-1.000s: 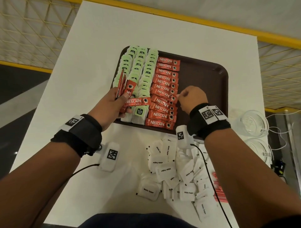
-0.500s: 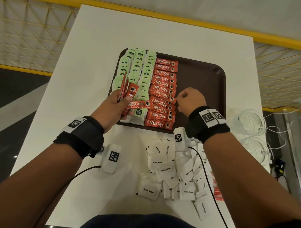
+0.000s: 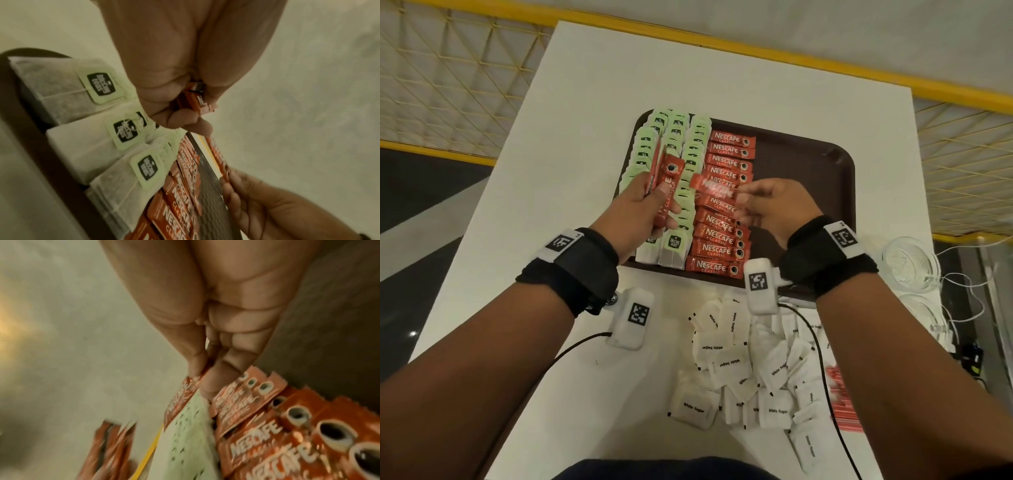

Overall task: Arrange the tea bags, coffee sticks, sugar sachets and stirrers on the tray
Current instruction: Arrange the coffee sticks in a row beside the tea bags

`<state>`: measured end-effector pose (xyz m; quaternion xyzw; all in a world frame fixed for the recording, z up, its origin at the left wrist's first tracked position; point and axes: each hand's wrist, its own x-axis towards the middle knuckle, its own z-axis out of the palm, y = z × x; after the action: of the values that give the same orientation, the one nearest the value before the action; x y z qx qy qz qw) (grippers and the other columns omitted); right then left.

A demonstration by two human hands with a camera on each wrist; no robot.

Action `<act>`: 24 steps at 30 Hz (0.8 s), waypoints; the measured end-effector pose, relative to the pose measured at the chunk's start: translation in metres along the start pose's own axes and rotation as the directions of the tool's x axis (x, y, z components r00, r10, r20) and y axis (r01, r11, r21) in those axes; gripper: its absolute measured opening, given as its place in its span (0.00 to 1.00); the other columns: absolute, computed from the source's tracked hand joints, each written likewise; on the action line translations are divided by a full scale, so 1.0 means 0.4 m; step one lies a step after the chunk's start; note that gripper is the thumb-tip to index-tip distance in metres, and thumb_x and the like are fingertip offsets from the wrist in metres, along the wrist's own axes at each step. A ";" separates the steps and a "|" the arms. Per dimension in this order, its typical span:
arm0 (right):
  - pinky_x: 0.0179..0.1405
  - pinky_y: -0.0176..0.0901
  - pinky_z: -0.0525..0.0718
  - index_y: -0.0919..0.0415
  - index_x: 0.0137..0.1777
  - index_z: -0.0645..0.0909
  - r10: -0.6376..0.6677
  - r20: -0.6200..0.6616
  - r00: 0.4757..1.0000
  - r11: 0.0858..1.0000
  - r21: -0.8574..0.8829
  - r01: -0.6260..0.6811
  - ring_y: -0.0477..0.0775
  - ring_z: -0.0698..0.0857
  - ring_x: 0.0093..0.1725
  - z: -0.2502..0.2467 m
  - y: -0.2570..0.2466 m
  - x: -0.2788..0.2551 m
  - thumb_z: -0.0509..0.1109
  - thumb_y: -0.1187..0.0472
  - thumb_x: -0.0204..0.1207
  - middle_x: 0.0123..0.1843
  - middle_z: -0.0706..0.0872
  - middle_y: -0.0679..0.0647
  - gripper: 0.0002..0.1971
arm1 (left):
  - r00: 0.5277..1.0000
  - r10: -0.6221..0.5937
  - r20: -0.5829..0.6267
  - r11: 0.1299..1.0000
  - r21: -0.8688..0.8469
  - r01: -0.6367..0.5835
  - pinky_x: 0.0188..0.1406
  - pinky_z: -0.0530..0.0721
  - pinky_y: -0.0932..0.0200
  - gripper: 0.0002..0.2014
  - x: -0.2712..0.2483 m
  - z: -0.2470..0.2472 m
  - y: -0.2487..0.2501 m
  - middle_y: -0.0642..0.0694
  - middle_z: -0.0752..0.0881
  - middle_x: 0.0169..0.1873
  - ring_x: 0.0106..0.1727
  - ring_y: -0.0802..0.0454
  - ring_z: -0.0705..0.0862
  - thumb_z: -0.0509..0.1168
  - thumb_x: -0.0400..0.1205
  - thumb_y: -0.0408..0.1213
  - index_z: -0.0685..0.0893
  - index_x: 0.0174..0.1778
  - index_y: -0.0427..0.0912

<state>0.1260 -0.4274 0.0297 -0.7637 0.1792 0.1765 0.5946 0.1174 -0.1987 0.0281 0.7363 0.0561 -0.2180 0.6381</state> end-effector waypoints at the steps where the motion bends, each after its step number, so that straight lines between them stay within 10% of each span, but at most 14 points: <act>1: 0.45 0.42 0.89 0.62 0.53 0.85 0.027 -0.052 0.998 0.999 0.032 -0.025 0.53 0.90 0.43 -0.014 0.008 0.015 0.69 0.68 0.80 0.50 0.90 0.62 0.05 | 1.000 -0.002 -0.020 1.000 -0.004 0.002 0.35 0.80 0.59 0.14 0.002 -0.008 0.000 0.44 0.86 0.46 0.37 0.54 0.85 0.53 0.91 0.44 0.73 0.69 0.44; 8: 0.35 0.36 0.88 0.57 0.48 0.82 0.052 -0.195 0.979 0.974 -0.208 -0.093 0.47 0.90 0.36 -0.031 0.029 0.091 0.73 0.63 0.79 0.45 0.90 0.56 0.02 | 0.999 -0.020 -0.034 1.000 0.009 0.020 0.36 0.80 0.57 0.12 0.003 -0.018 -0.014 0.46 0.87 0.44 0.37 0.55 0.84 0.53 0.91 0.45 0.74 0.67 0.46; 16: 0.50 0.46 0.83 0.56 0.51 0.79 -0.118 -0.308 0.944 0.813 -0.576 -0.087 0.52 0.86 0.48 -0.031 0.034 0.119 0.76 0.48 0.74 0.46 0.84 0.49 0.14 | 0.998 -0.023 0.058 0.996 0.085 0.018 0.38 0.81 0.54 0.15 0.013 -0.006 -0.009 0.44 0.87 0.44 0.37 0.54 0.84 0.57 0.90 0.46 0.73 0.70 0.45; 24: 0.33 0.35 0.84 0.57 0.50 0.85 -0.169 0.221 0.960 0.903 -0.355 0.241 0.44 0.84 0.34 0.013 -0.095 0.034 0.75 0.53 0.76 0.41 0.88 0.51 0.08 | 0.994 0.029 0.103 0.986 0.160 -0.045 0.25 0.79 0.66 0.13 0.032 0.035 0.017 0.48 0.88 0.38 0.29 0.58 0.83 0.66 0.85 0.46 0.79 0.64 0.48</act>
<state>0.1558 -0.4145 0.0540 -0.8588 0.0041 0.2143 0.4653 0.1276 -0.2160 0.0279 0.7748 -0.0077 -0.2467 0.5821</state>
